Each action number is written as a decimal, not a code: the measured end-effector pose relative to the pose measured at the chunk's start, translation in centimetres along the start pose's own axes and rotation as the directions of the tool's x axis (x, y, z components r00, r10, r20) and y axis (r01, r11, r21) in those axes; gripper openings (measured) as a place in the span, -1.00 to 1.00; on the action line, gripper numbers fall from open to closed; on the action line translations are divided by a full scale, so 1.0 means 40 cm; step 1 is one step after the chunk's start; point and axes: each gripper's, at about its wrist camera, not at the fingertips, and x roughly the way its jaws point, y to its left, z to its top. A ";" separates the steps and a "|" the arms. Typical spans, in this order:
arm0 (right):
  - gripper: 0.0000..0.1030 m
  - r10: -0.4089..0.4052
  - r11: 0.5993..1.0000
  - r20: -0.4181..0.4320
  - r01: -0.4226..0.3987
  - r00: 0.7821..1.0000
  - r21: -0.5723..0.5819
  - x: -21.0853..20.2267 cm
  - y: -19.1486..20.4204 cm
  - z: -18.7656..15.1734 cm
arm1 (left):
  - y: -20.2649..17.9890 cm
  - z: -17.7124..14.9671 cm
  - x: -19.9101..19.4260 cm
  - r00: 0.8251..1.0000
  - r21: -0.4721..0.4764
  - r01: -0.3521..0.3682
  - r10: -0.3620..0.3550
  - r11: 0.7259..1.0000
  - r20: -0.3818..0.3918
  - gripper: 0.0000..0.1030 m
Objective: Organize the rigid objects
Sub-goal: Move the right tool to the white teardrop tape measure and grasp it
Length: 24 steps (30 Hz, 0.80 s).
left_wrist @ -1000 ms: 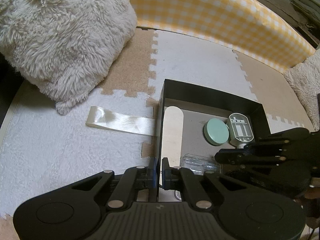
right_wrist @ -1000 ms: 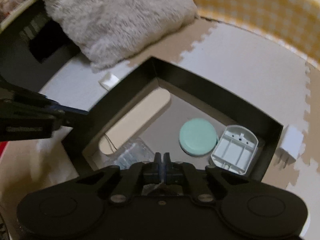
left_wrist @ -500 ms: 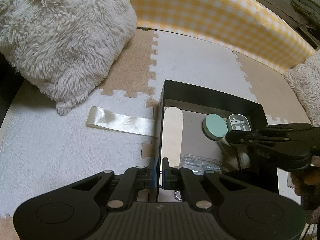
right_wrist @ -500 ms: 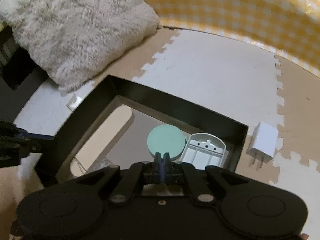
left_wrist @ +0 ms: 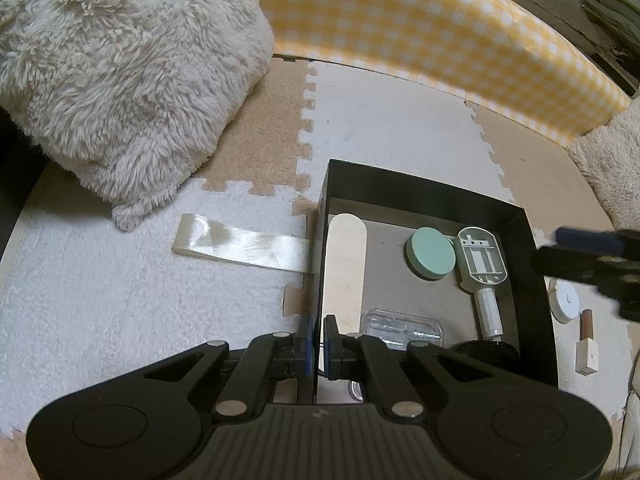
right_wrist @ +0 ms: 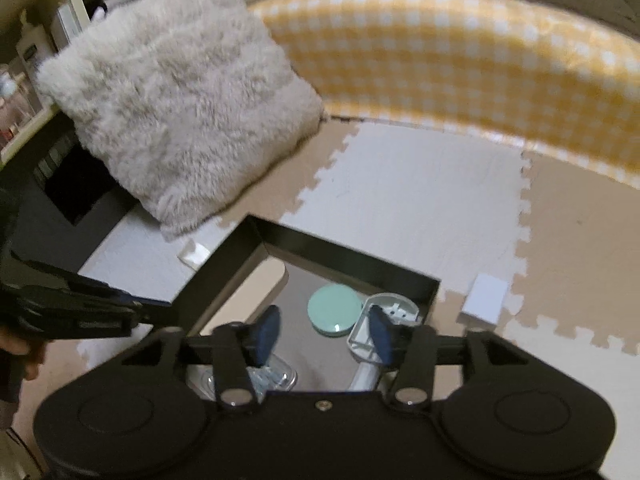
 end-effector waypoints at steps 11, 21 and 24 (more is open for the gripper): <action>0.95 -0.125 0.992 0.115 0.121 0.986 0.036 -0.156 -0.077 -0.006 | 0.000 0.000 0.001 1.000 0.009 -0.007 0.007 1.000 0.000 -0.93; 1.00 -0.389 0.904 0.053 0.370 0.920 0.216 -0.185 -0.242 -0.091 | -0.007 -0.003 0.005 1.000 0.031 -0.023 0.023 0.999 0.001 -0.93; 1.00 -0.437 0.877 0.042 0.415 0.898 0.242 -0.178 -0.276 -0.122 | -0.010 -0.003 0.006 1.000 0.034 -0.026 0.026 0.999 0.000 -0.93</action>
